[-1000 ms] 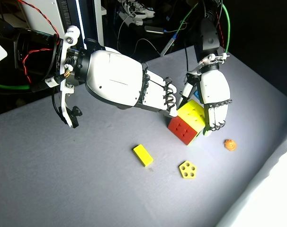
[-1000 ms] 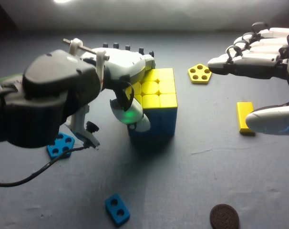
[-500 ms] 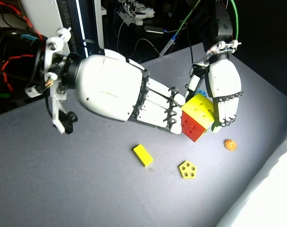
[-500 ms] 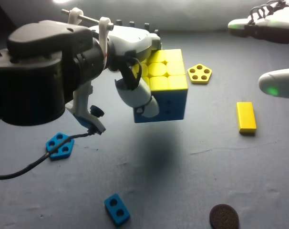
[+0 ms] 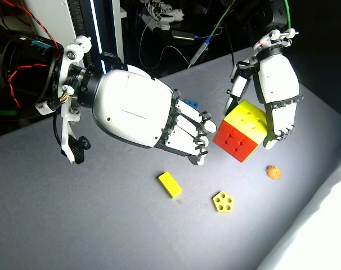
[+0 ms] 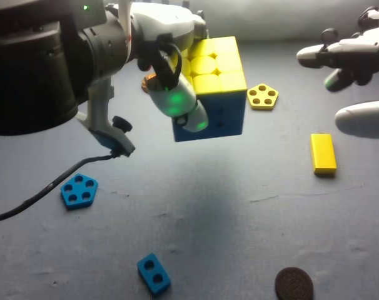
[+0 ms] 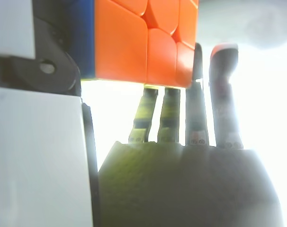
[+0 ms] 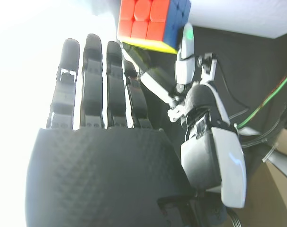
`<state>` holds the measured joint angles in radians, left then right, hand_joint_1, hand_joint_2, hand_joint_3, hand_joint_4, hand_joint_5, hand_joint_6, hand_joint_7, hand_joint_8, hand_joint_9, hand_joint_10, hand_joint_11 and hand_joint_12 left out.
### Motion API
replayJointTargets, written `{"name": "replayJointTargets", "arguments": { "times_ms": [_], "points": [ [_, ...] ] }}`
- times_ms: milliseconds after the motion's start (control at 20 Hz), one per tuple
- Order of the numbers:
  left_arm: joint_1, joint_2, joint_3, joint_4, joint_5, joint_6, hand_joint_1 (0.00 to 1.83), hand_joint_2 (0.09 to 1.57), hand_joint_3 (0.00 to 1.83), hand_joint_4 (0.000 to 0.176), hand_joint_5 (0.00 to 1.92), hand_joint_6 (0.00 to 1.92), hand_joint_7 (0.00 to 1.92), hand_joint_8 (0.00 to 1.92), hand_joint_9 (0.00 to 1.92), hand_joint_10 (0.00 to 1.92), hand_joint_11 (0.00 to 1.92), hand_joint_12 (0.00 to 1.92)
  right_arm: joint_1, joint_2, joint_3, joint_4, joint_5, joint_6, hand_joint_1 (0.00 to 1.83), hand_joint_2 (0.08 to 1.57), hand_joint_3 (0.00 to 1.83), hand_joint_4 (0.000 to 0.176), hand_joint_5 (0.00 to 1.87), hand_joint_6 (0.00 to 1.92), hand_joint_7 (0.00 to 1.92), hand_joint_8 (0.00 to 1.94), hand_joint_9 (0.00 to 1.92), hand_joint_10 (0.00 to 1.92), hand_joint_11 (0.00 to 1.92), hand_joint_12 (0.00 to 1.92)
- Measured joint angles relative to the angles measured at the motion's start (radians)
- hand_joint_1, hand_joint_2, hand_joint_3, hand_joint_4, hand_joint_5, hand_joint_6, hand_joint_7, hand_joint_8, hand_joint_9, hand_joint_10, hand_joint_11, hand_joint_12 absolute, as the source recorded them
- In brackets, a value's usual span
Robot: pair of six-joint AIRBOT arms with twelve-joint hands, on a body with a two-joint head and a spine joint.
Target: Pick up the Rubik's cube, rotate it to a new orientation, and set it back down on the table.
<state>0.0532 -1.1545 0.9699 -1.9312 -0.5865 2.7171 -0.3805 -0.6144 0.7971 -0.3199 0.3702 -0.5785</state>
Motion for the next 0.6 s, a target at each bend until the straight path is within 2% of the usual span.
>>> {"name": "replayJointTargets", "arguments": {
  "times_ms": [100,150,200,250,300,350,400,600],
  "points": [
    [-0.004,0.000,-0.005,0.003,-0.001,0.002,1.19,1.41,0.00,0.000,0.51,1.66,0.39,1.91,0.42,1.92,0.41,1.92,0.004,-0.004,-0.002,-0.006,0.000,0.001,0.06,1.26,0.00,0.000,0.19,0.00,0.74,0.14,0.42,1.24,0.00,1.71],
    [-0.008,0.000,-0.007,-0.002,-0.003,0.002,1.22,1.42,0.00,0.000,0.50,1.71,0.38,1.92,0.41,1.92,0.37,1.92,0.019,-0.010,-0.002,-0.006,-0.004,0.002,0.08,1.26,0.00,0.000,0.17,0.00,0.70,0.36,0.42,1.36,0.00,1.78],
    [-0.010,0.000,-0.010,-0.012,-0.006,0.002,1.07,1.41,0.00,0.000,0.54,1.65,0.42,1.91,0.39,1.92,0.40,1.92,0.034,-0.016,-0.002,-0.005,-0.004,0.002,0.12,1.24,0.00,0.000,0.15,0.00,0.65,0.65,0.43,1.49,0.09,1.89],
    [-0.012,0.000,-0.014,-0.012,-0.006,0.002,1.06,1.39,0.00,0.000,0.59,1.58,0.44,1.90,0.40,1.92,0.44,1.92,0.053,-0.022,-0.002,-0.003,-0.002,0.005,0.17,1.23,0.00,0.000,0.16,0.01,0.58,0.93,0.45,1.56,0.19,1.92],
    [-0.013,0.000,-0.016,-0.012,-0.007,0.002,1.06,1.40,0.00,0.000,0.57,1.59,0.44,1.92,0.39,1.92,0.42,1.92,0.060,-0.026,-0.002,-0.002,-0.004,0.005,0.18,1.23,0.00,0.000,0.17,0.01,0.58,0.94,0.45,1.55,0.20,1.92],
    [-0.014,0.000,-0.021,-0.014,-0.011,0.002,1.20,1.39,0.02,0.000,0.53,1.63,0.40,1.92,0.44,1.92,0.43,1.92,0.069,-0.034,-0.002,-0.003,-0.016,0.006,0.19,1.23,0.00,0.000,0.18,0.01,0.55,0.96,0.44,1.57,0.21,1.92],
    [-0.014,0.000,-0.022,-0.016,-0.010,0.002,1.23,1.40,0.03,0.000,0.52,1.65,0.38,1.92,0.44,1.92,0.43,1.92,0.069,-0.039,-0.003,-0.004,-0.030,0.016,0.20,1.22,0.00,0.000,0.20,0.02,0.55,0.98,0.45,1.57,0.23,1.92],
    [-0.014,0.003,-0.027,-0.020,-0.012,0.002,1.24,1.40,0.02,0.000,0.51,1.66,0.39,1.91,0.44,1.92,0.39,1.92,0.085,-0.062,-0.003,-0.002,-0.107,0.018,0.20,1.23,0.00,0.000,0.18,0.01,0.49,1.10,0.42,1.63,0.23,1.92]
  ]
}}
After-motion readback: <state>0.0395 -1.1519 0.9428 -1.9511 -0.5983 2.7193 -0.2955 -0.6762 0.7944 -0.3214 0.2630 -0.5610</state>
